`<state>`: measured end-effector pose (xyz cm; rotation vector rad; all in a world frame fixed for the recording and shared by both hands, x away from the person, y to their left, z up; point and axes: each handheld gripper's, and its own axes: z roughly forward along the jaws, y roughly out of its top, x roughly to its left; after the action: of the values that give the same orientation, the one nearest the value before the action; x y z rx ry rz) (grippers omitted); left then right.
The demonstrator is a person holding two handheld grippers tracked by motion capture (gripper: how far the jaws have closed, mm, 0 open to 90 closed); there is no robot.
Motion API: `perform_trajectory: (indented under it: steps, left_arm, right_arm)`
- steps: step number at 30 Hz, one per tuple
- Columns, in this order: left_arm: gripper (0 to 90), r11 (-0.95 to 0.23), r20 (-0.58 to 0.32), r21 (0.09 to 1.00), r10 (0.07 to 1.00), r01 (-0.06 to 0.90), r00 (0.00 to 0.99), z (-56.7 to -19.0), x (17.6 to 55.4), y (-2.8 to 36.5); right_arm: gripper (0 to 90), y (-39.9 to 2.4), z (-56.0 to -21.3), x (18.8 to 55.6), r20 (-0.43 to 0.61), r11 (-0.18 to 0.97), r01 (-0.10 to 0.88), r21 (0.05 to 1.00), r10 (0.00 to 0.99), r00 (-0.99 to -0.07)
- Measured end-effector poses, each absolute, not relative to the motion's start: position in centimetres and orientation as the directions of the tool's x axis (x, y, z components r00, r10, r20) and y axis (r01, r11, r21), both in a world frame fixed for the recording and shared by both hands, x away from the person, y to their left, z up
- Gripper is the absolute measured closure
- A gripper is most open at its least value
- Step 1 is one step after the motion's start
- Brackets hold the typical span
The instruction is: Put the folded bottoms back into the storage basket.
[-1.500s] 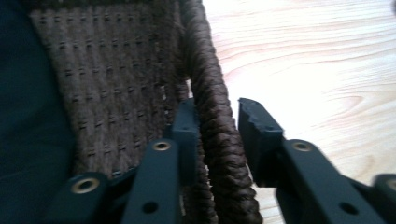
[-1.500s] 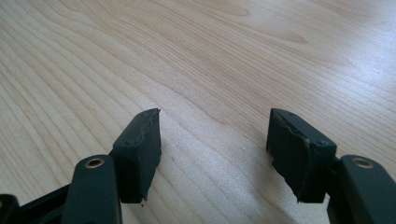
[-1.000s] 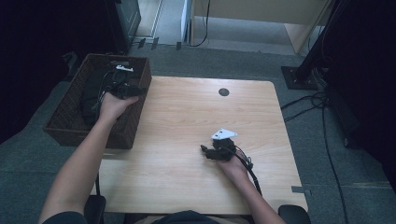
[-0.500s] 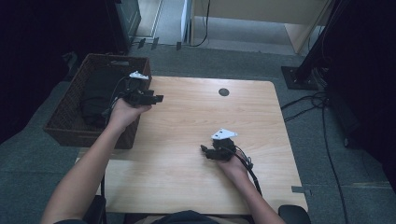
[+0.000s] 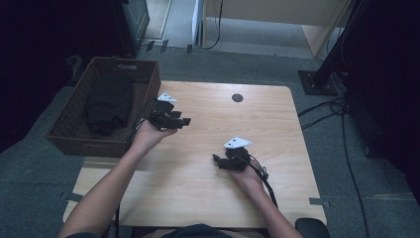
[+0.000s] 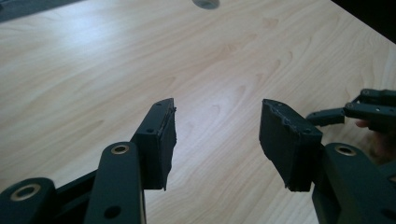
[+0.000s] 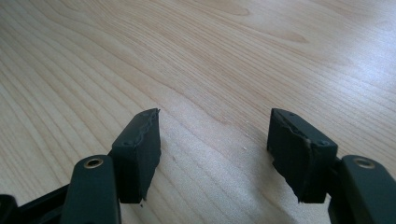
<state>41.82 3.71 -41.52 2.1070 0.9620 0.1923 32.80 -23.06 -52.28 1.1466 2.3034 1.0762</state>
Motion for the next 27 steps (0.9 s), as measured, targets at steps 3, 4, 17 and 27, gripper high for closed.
perform_trajectory:
  steps: [3,4,17,27]
  left_arm:
    - [46.2,-0.405,-0.170,0.720,0.684,0.563,0.710,-42.3,41.4,3.2]
    - [46.3,-0.419,-0.170,0.711,0.678,0.565,0.715,-42.6,41.4,3.1]
    - [46.7,-0.493,-0.166,0.675,0.623,0.549,0.764,-47.4,39.0,0.9]
    - [46.4,-0.544,-0.157,0.657,0.580,0.523,0.800,-49.7,37.9,0.1]
  right_arm:
    - [34.9,-23.0,-52.3,32.8,0.024,0.382,0.526,0.760,0.791,-0.611]
    - [34.9,-23.0,-52.3,32.8,0.025,0.383,0.525,0.760,0.791,-0.612]
    - [34.8,-23.0,-52.3,32.8,0.025,0.383,0.526,0.759,0.791,-0.612]
    - [34.7,-22.9,-52.3,32.8,0.027,0.382,0.528,0.758,0.791,-0.612]
